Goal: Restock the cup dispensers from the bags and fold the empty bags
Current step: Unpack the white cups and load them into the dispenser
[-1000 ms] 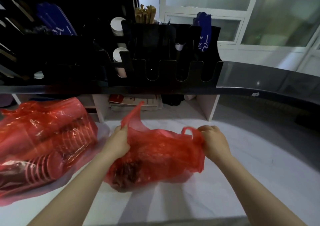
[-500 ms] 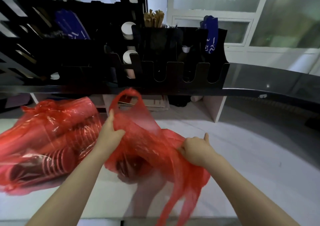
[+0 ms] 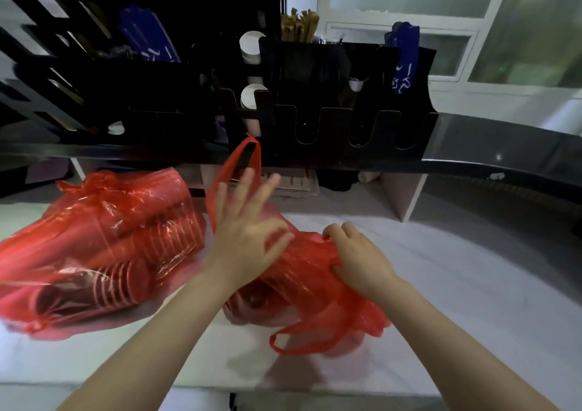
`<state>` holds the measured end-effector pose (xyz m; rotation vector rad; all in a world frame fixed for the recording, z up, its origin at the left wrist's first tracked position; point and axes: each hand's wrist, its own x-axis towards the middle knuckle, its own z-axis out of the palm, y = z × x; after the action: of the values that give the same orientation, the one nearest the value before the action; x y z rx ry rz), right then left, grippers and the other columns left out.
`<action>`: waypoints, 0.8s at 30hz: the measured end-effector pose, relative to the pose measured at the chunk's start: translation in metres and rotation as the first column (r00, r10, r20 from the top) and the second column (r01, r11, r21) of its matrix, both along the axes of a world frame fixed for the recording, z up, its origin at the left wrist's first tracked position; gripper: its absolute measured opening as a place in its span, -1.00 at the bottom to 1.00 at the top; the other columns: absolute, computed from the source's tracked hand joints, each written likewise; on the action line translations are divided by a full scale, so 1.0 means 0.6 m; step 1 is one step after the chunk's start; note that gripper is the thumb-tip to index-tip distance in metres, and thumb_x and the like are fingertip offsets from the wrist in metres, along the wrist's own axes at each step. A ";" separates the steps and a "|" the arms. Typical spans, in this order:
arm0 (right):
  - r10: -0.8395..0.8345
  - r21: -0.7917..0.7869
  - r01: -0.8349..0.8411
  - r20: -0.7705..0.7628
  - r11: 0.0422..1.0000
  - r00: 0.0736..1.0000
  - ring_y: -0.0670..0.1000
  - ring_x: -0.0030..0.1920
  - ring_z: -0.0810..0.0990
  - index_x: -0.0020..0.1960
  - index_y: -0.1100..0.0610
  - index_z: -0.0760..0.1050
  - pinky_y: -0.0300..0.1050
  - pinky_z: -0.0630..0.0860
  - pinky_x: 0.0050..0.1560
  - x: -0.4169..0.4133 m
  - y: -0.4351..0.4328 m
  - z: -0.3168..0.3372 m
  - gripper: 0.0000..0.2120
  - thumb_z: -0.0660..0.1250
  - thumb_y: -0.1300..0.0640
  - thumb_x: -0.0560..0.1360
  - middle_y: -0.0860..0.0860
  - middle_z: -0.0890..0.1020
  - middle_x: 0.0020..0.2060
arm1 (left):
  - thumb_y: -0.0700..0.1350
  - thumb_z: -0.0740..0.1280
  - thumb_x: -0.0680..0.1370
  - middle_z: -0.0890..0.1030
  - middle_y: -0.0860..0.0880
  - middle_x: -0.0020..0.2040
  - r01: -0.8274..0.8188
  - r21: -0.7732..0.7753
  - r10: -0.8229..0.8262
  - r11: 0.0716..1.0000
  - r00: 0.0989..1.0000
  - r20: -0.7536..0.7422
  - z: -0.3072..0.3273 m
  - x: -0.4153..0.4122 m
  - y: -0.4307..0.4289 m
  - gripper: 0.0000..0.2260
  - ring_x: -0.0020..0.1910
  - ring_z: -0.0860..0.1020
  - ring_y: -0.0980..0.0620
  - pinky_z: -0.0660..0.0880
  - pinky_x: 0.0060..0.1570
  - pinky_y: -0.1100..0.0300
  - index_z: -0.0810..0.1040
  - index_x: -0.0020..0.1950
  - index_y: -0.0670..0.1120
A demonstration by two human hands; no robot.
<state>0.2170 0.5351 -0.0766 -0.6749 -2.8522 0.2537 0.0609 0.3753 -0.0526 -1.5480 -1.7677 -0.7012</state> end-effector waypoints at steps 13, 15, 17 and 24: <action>-0.124 0.330 0.068 0.152 0.941 0.980 0.16 0.34 0.28 0.35 0.02 0.37 0.02 0.31 0.23 0.050 0.021 -0.037 -0.59 0.21 0.20 0.52 0.06 0.07 0.52 | 0.18 0.50 0.31 -0.35 -0.12 0.52 -0.227 -0.946 0.365 0.231 0.922 -0.132 -0.058 -0.089 0.010 0.07 0.50 -0.33 -0.16 -0.16 0.37 -0.35 -0.16 0.55 -0.03; -0.269 0.305 0.211 0.160 0.929 0.950 0.23 0.41 0.18 0.43 0.08 0.21 0.12 0.31 0.28 0.046 0.019 -0.041 -0.49 0.22 0.21 0.51 0.15 -0.10 0.53 | 0.21 0.49 0.30 -0.39 -0.13 0.51 -0.204 -0.954 0.406 0.218 0.908 -0.101 -0.066 -0.096 0.007 0.08 0.48 -0.35 -0.19 -0.11 0.37 -0.35 -0.17 0.55 -0.04; -0.324 0.143 0.300 0.202 0.943 0.924 0.25 0.49 0.00 0.47 0.07 0.08 0.21 0.22 0.37 0.037 0.019 -0.045 -0.36 0.29 0.03 0.49 0.16 -0.22 0.52 | 0.26 0.47 0.30 -0.39 -0.13 0.51 -0.198 -0.959 0.433 0.203 0.897 -0.093 -0.078 -0.100 0.001 0.09 0.48 -0.35 -0.19 -0.11 0.38 -0.36 -0.17 0.55 -0.04; -0.112 0.218 0.145 -0.155 0.965 0.982 0.27 0.50 0.05 0.23 0.04 0.55 0.24 0.07 0.44 0.000 -0.006 -0.036 -0.60 0.37 0.08 0.39 0.16 0.16 0.51 | 0.37 0.39 0.29 -0.11 -0.16 0.56 -0.161 -0.727 0.587 0.667 0.716 0.379 -0.116 -0.097 -0.012 0.09 0.51 0.04 -0.24 0.23 0.39 -0.20 -0.16 0.55 -0.06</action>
<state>0.2173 0.5317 -0.0981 -0.7573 -2.6346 -0.0457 0.0026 0.3682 -0.1221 -1.3012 -2.9814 -0.3490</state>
